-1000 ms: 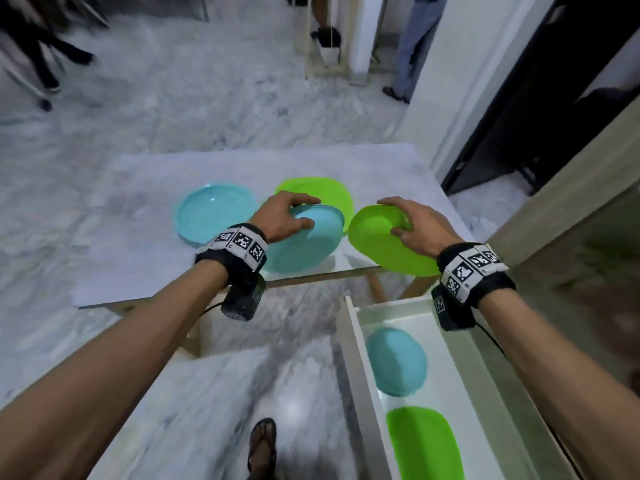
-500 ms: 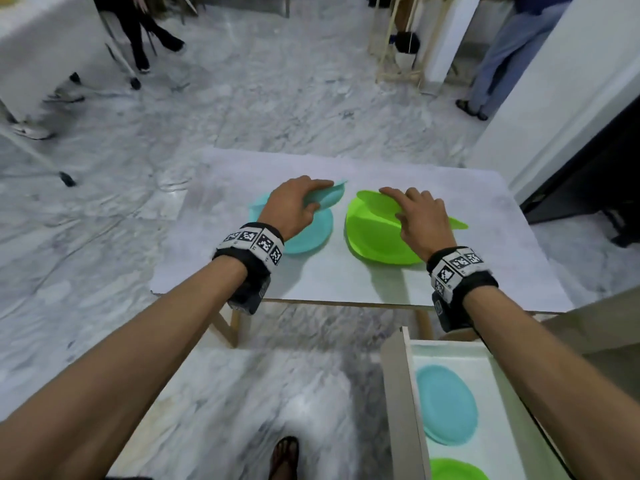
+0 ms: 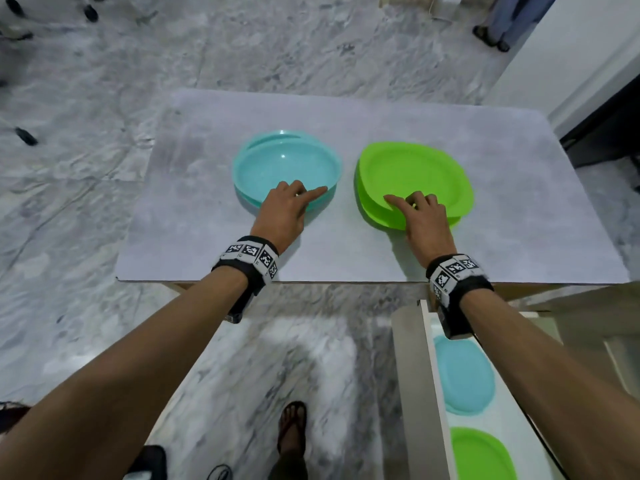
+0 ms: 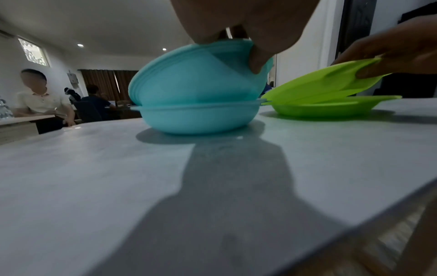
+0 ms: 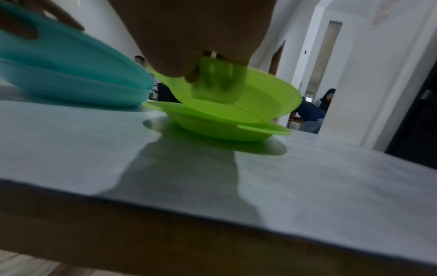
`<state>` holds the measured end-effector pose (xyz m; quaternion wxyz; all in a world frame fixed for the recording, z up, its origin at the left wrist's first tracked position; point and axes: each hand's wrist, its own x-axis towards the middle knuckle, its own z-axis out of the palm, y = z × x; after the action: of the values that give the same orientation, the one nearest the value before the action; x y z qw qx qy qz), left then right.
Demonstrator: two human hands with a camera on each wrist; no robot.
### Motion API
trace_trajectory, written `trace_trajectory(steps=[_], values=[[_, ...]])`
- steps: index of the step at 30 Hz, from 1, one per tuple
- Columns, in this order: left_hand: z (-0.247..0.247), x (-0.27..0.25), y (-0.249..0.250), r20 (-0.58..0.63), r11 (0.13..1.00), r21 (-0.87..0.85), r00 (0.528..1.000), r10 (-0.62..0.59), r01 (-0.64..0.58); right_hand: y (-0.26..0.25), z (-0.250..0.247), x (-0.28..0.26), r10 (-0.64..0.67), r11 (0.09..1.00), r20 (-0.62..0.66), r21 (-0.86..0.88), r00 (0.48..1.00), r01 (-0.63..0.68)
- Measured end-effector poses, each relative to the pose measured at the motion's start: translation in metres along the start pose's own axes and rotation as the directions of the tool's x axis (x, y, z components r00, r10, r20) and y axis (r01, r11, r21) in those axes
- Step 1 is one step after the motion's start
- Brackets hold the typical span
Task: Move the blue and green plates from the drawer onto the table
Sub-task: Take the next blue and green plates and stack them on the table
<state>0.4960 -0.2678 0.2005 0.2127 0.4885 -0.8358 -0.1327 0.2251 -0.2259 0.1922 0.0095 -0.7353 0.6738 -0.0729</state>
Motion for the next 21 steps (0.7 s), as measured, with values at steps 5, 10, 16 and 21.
trace_trajectory(steps=[5, 10, 16, 21], values=[[0.013, -0.013, -0.016, 0.045, 0.996, -0.067, 0.997, -0.061, 0.064, 0.005, 0.017, -0.008, 0.007, 0.983, 0.091, 0.182, 0.996, -0.024], [0.016, -0.015, -0.02, 0.087, 0.988, -0.112, 0.992, -0.097, 0.106, 0.0, 0.017, -0.005, 0.015, 0.976, 0.136, 0.212, 0.991, -0.044], [0.019, -0.015, -0.017, 0.085, 0.98, -0.122, 0.985, -0.148, 0.158, 0.0, 0.019, 0.001, 0.044, 0.982, 0.168, 0.172, 0.985, -0.074], [0.021, -0.018, -0.016, 0.079, 0.976, -0.131, 0.983, -0.163, 0.173, 0.002, 0.02, -0.006, 0.043, 0.982, 0.131, 0.176, 0.99, -0.066]])
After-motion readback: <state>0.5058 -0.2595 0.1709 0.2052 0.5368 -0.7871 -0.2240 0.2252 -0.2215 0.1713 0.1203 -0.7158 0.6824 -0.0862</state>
